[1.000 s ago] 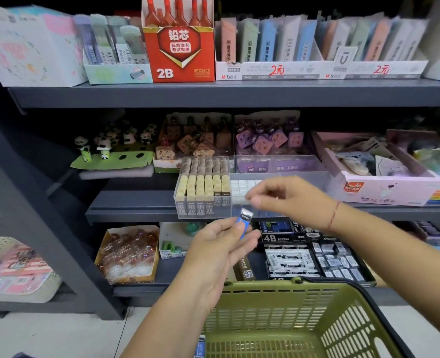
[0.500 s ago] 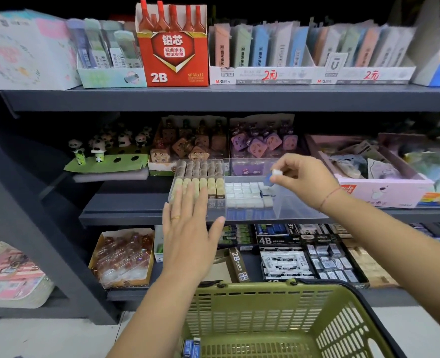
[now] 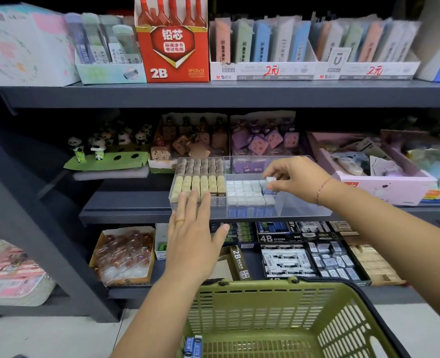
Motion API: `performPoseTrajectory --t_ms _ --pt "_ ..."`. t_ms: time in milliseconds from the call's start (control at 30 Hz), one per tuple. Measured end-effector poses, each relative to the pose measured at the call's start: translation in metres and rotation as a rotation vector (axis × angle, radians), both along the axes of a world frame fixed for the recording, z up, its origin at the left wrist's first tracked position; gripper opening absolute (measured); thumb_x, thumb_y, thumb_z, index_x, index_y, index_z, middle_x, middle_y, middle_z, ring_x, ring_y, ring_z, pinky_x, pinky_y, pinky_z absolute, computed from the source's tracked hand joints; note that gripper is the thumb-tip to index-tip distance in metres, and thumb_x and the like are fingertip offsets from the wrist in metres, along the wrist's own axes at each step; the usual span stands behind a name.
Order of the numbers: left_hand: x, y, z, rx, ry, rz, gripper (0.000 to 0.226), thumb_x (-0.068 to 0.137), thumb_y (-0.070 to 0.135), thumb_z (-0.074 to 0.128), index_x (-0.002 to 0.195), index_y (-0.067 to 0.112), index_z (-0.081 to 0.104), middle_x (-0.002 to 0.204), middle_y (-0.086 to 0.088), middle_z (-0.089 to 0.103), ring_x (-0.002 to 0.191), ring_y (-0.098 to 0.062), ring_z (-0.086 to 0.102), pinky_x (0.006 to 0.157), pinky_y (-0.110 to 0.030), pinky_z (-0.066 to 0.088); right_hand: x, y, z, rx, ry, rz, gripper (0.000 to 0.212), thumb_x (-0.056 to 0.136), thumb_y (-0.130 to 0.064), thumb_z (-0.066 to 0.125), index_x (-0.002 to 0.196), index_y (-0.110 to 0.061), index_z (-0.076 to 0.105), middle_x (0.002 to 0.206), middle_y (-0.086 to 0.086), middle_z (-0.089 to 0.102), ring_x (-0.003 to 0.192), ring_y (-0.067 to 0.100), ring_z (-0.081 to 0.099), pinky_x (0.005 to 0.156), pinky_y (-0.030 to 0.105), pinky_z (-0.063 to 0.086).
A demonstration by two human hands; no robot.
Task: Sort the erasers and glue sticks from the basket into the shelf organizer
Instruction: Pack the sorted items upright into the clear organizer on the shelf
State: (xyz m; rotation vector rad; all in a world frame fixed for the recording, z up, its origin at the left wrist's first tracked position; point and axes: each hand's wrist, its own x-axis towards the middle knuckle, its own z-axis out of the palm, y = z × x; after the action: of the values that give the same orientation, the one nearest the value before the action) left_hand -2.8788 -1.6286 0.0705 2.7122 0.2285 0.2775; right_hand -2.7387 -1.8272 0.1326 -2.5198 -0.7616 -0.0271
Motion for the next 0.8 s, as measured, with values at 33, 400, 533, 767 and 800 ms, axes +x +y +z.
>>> performPoseTrajectory --t_ms 33,400,533,767,800 --pt "0.000 0.000 0.000 -0.006 0.001 0.000 0.072 0.099 0.051 0.034 0.153 0.030 -0.007 0.159 0.009 -0.020 0.142 -0.008 -0.028 0.117 -0.031 -0.009 0.001 0.000 0.002 0.004 0.011 0.016 0.009 0.083 -0.019 0.073 0.088 -0.022 0.066 0.079 -0.006 0.068 0.074 0.013 0.067 0.076 0.022 0.052" --pt "0.002 0.000 -0.002 -0.050 0.003 -0.009 0.072 0.099 0.051 0.037 0.154 0.029 -0.005 0.159 0.010 -0.020 0.142 -0.008 -0.028 0.118 -0.032 -0.003 0.013 0.007 0.009 -0.260 0.130 0.118 0.006 0.094 -0.023 0.054 0.095 -0.023 0.049 0.093 -0.005 0.066 0.086 0.009 0.067 0.085 0.039 0.050" --pt "0.003 0.001 -0.002 -0.057 0.015 -0.013 0.072 0.099 0.051 0.037 0.154 0.029 -0.004 0.159 0.009 -0.020 0.143 -0.009 -0.028 0.119 -0.033 0.001 0.012 0.009 0.011 -0.207 0.150 0.100 0.005 0.094 -0.021 0.055 0.093 -0.018 0.051 0.093 -0.003 0.064 0.083 0.009 0.068 0.085 0.037 0.050" --pt "0.002 0.001 -0.002 -0.070 0.025 -0.021 0.073 0.098 0.052 0.037 0.154 0.030 -0.005 0.159 0.010 -0.020 0.142 -0.008 -0.029 0.119 -0.034 0.002 0.010 0.004 0.014 -0.142 0.172 0.066 0.008 0.088 -0.020 0.067 0.083 -0.017 0.061 0.083 -0.003 0.072 0.083 0.015 0.068 0.086 0.039 0.052" --pt "0.001 0.001 -0.002 -0.072 0.026 -0.021 0.073 0.098 0.052 0.037 0.153 0.030 -0.005 0.159 0.010 -0.020 0.142 -0.008 -0.029 0.119 -0.034 0.002 0.010 0.005 0.015 -0.138 0.173 0.064 0.008 0.086 -0.020 0.069 0.082 -0.017 0.062 0.081 -0.004 0.072 0.081 0.013 0.068 0.084 0.036 0.053"
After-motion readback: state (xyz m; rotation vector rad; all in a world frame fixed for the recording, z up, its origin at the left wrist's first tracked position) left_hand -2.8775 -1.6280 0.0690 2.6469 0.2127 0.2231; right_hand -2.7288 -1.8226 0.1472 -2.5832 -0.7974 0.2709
